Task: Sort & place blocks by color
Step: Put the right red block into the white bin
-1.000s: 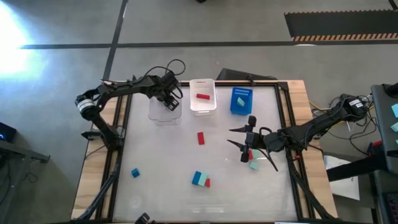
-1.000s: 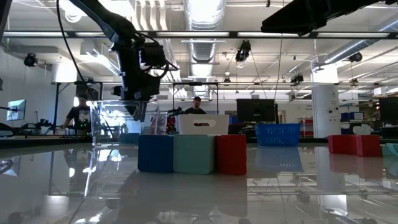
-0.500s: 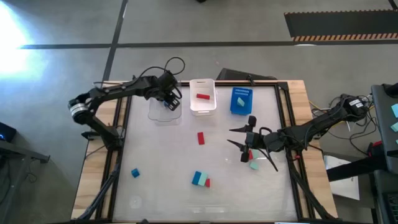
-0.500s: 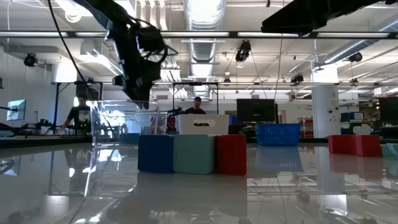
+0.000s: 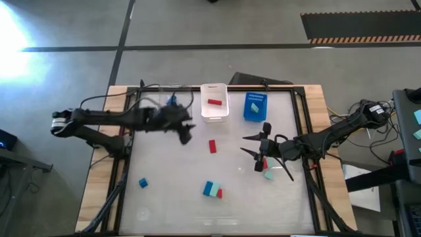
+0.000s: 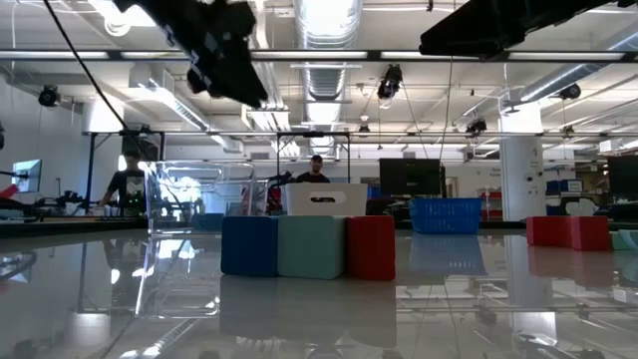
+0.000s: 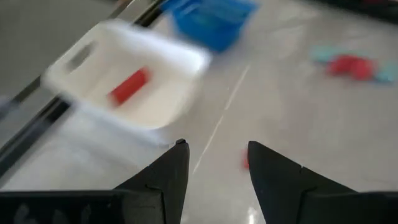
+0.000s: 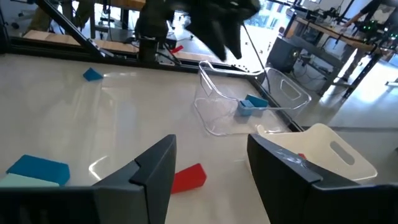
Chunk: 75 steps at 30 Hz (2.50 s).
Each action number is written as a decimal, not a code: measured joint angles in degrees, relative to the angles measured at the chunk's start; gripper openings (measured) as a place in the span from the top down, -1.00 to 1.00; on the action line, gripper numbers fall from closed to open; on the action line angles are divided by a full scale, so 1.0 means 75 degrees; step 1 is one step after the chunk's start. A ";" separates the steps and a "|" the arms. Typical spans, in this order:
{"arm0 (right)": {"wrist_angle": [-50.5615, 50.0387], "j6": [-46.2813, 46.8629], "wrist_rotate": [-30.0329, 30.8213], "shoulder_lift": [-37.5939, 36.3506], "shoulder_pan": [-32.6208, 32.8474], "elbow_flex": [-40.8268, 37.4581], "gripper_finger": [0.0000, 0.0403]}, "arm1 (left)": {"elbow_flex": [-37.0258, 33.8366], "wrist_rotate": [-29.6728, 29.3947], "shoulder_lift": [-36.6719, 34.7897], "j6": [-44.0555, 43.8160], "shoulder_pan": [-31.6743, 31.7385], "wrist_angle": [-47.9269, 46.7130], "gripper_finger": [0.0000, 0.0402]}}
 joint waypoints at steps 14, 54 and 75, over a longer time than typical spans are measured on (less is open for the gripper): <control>0.0045 0.1947 -0.0211 0.0009 0.0016 -0.0007 0.07 | -0.2967 -0.0014 -0.1871 0.2621 -0.2346 0.4526 0.26; -0.9876 0.9794 -0.3351 0.3026 0.0128 0.3968 0.15 | -0.3643 -0.0055 -0.2497 0.3077 -0.2318 0.5394 0.26; -1.0160 0.9590 -0.3557 0.3710 0.0125 0.4140 0.15 | -0.3643 -0.0049 -0.2497 0.2876 -0.2317 0.5392 0.27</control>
